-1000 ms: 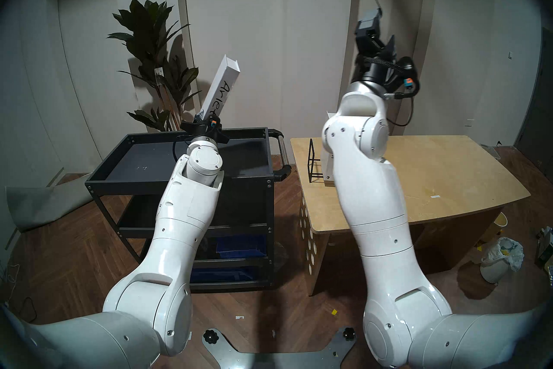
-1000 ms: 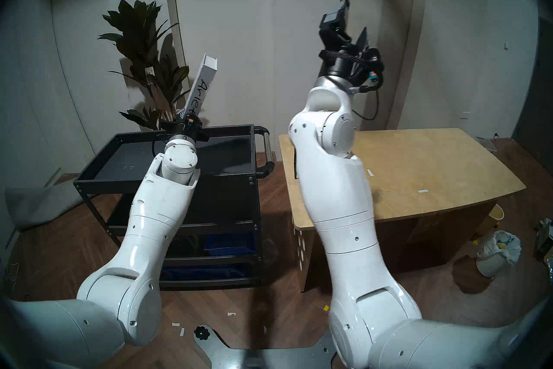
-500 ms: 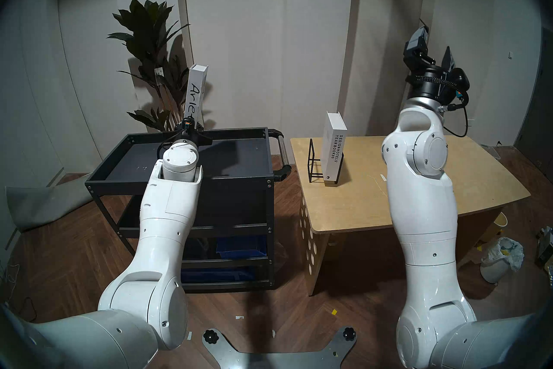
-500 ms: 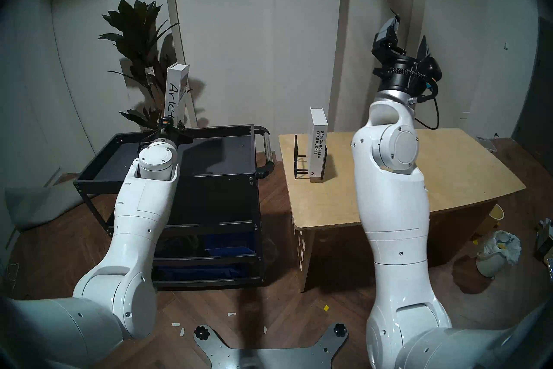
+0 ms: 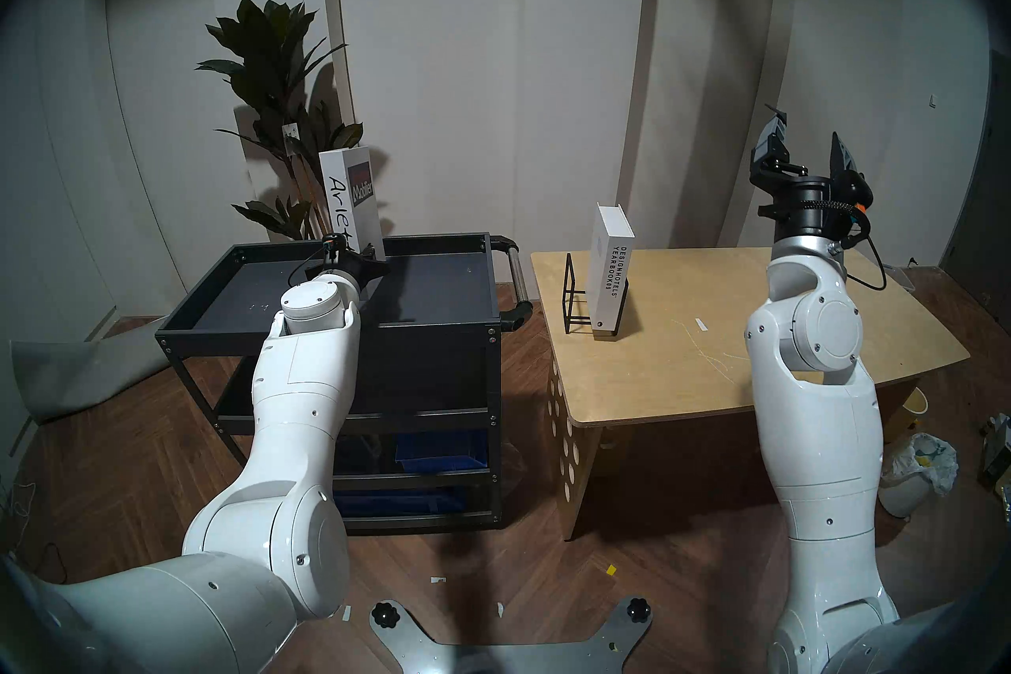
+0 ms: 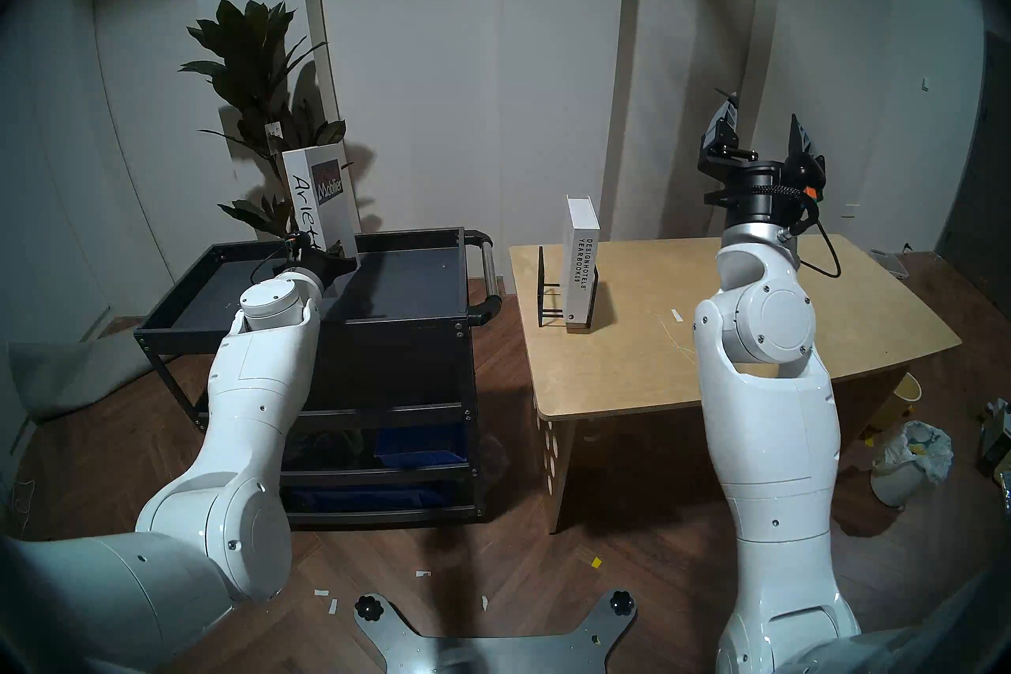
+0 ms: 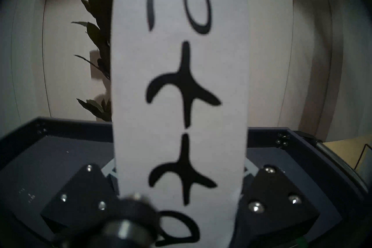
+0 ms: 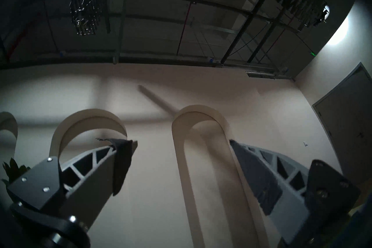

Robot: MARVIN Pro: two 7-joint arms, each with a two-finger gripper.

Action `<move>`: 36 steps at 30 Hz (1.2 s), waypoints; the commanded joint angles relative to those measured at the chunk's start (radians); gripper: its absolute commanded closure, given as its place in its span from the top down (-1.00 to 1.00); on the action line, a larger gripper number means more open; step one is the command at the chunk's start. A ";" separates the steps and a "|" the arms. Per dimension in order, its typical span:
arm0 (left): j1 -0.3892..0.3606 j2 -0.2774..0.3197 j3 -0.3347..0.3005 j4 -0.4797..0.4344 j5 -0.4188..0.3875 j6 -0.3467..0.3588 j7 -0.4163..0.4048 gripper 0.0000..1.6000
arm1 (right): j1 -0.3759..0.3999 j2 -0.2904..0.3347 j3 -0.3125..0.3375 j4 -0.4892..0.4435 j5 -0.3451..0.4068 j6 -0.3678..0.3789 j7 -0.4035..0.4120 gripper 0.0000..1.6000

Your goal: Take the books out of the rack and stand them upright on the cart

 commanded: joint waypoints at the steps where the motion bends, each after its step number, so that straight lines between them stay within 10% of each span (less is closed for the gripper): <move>1: -0.106 -0.008 -0.020 0.039 -0.057 -0.009 -0.037 -1.00 | -0.111 0.037 0.054 -0.103 -0.038 0.040 -0.004 1.00; 36: -0.278 0.049 0.051 0.433 0.051 -0.279 0.133 -1.00 | -0.383 0.024 0.207 -0.373 -0.063 0.319 -0.010 1.00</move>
